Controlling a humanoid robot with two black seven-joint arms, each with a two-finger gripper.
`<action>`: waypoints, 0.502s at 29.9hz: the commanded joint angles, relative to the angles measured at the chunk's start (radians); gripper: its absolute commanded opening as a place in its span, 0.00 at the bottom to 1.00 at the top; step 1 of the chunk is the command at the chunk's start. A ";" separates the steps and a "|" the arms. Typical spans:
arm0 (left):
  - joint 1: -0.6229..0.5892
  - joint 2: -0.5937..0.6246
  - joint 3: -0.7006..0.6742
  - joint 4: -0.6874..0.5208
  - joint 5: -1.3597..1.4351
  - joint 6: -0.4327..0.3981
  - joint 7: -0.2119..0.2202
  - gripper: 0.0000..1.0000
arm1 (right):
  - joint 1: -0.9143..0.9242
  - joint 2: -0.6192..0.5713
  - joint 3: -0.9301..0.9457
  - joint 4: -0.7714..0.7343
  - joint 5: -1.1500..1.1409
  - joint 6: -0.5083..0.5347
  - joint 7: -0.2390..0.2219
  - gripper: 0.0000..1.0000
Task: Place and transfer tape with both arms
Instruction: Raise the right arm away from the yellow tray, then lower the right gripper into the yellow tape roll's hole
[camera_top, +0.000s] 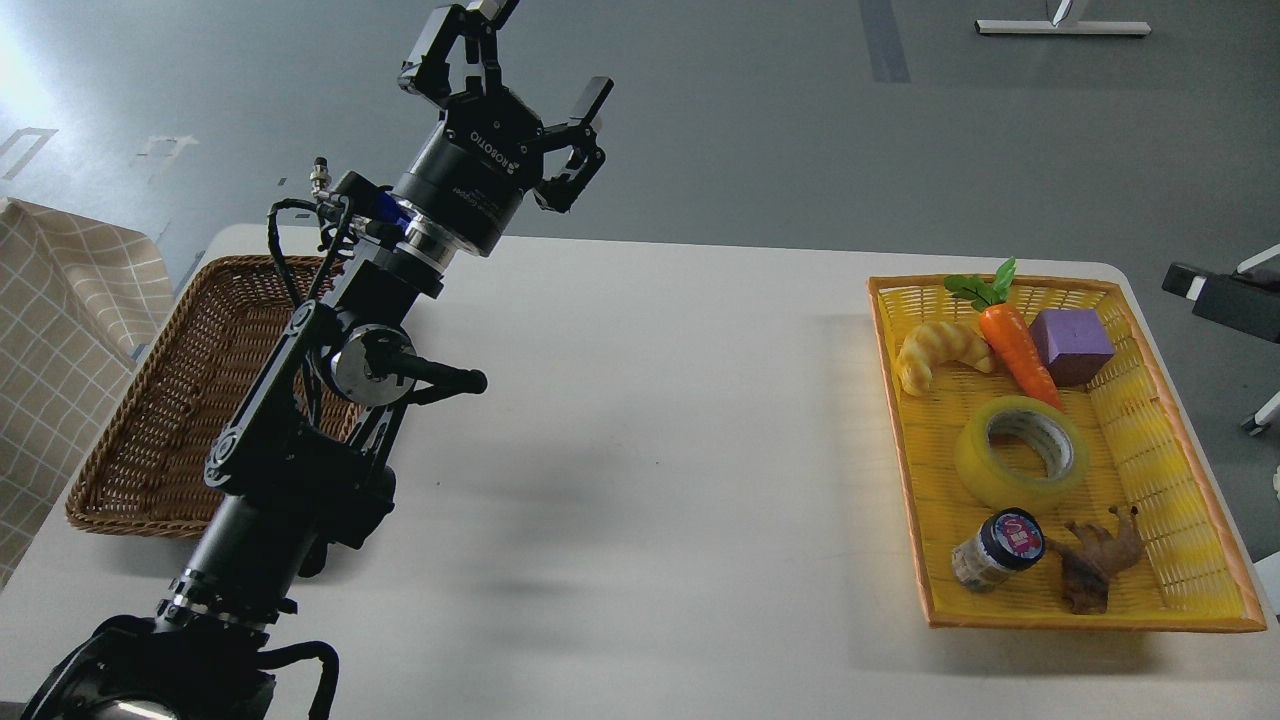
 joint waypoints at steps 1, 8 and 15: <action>0.000 0.000 0.000 -0.001 0.000 0.000 0.000 0.98 | -0.031 0.043 -0.002 -0.014 -0.013 0.001 0.000 1.00; 0.002 0.000 0.000 -0.001 0.000 0.000 0.000 0.98 | -0.086 0.073 -0.002 -0.011 -0.015 0.001 0.000 1.00; 0.002 0.000 0.000 -0.001 -0.001 0.000 0.000 0.98 | -0.122 0.099 -0.004 -0.015 -0.111 0.000 0.000 1.00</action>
